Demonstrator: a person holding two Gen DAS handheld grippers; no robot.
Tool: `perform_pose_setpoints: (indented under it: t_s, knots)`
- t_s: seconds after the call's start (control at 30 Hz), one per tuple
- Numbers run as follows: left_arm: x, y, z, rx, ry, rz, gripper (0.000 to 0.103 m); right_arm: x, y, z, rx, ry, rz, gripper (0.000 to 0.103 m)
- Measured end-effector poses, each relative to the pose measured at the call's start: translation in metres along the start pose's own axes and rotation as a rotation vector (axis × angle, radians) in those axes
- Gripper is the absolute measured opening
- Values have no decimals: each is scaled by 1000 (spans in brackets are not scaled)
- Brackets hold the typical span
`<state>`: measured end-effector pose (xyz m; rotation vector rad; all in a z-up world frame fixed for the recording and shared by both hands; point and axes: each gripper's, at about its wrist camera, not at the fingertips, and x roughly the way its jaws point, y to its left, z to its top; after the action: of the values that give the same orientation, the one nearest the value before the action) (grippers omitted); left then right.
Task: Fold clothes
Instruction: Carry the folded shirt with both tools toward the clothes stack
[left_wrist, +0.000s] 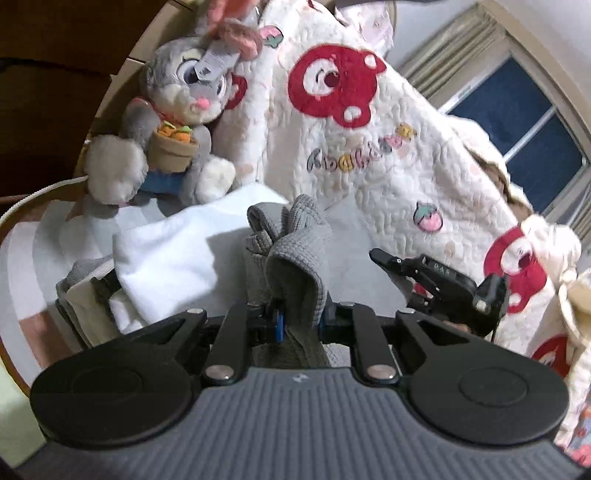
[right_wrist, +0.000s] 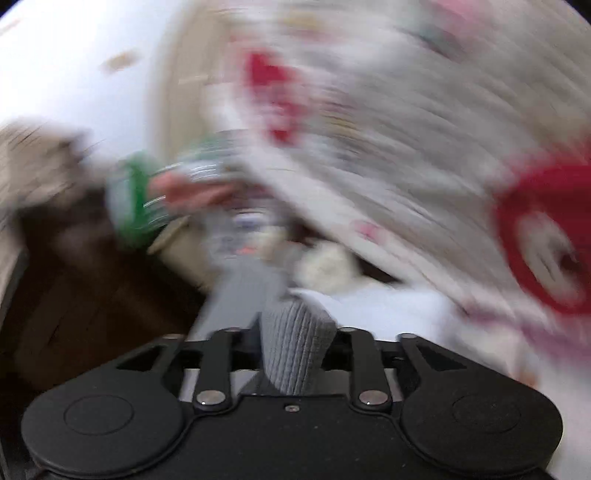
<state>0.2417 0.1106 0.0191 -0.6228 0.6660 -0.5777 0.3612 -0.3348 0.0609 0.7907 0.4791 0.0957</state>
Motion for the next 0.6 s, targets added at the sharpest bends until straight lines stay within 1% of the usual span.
perform_pose_setpoints:
  t_s: [0.03,0.07,0.1,0.17,0.2,0.23,0.27,0.3,0.33,0.37,0.4,0.43,0.47,0.5,0.53,0.57,0.6]
  knots:
    - [-1,1,-3,13,-6,9,16,-4,-8,-5,65,-24,-9,47]
    - [-3,2,-5,33,-18,18,21,-9,-14,-11,102,-48,-13,46]
    - [-5,3,-7,54,-35,29,23,-14,-13,-18,80,-74,-2,47]
    - [-12,3,-10,101,-85,60,32,-25,-11,-32,44,-117,25,47]
    - [-15,3,-12,125,-107,73,33,-30,-11,-40,36,-141,49,47]
    - [-17,2,-13,151,-127,88,36,-34,-11,-45,31,-158,70,47]
    - [-17,1,-15,178,-144,105,43,-35,-11,-50,25,-166,91,48]
    - [-18,0,-16,194,-158,118,46,-36,-11,-53,15,-171,112,49]
    - [-16,2,-16,184,-155,109,51,-34,-9,-55,-9,-174,128,51]
    - [-12,6,-14,157,-141,84,49,-33,-5,-56,-49,-175,135,39]
    - [-8,9,-12,133,-115,48,41,-33,-1,-55,-86,-178,147,19]
    - [-3,10,-10,109,-77,3,22,-35,2,-51,-113,-188,170,18]
    - [-2,4,-8,120,-51,-9,21,-36,5,-45,-126,-198,195,18]
    - [-4,-9,-7,173,-38,5,20,-38,6,-37,-107,-210,222,17]
    - [-7,-21,-7,219,-28,8,19,-39,7,-30,-94,-217,230,17]
    - [-9,-32,-7,239,-14,11,20,-35,10,-25,-109,-206,169,17]
    - [-9,-41,-6,249,6,21,20,-29,14,-23,-155,-184,57,21]
